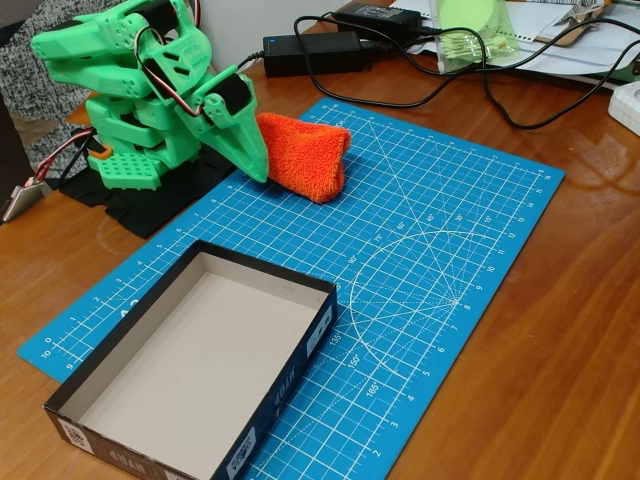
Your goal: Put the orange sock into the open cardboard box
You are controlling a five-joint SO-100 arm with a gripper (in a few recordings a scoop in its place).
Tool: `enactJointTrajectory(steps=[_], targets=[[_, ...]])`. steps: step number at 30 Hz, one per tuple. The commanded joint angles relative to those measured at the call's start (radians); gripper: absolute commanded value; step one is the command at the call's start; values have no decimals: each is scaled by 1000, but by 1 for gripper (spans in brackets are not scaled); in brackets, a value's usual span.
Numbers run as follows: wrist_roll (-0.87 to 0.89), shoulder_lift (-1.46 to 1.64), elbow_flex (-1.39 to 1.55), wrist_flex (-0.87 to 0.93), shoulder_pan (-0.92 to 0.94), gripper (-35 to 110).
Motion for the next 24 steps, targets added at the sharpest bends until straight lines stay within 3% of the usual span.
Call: enactJointTrajectory(steps=[1,4,8,13,16,18,22,24], targets=[[9,18,6,5,-5,-1],[11,15,5,5,0,-1],[-152,12,-83,-11,-124,-1],[-244,-356,-597,-9,-362,3],[-457,-753,-974,158,-520,4],[-598,-907,-1111,291,-594,14],[-873,-1019,-1233,502,-518,27],[-1037,-989,-1200,508,-420,28]])
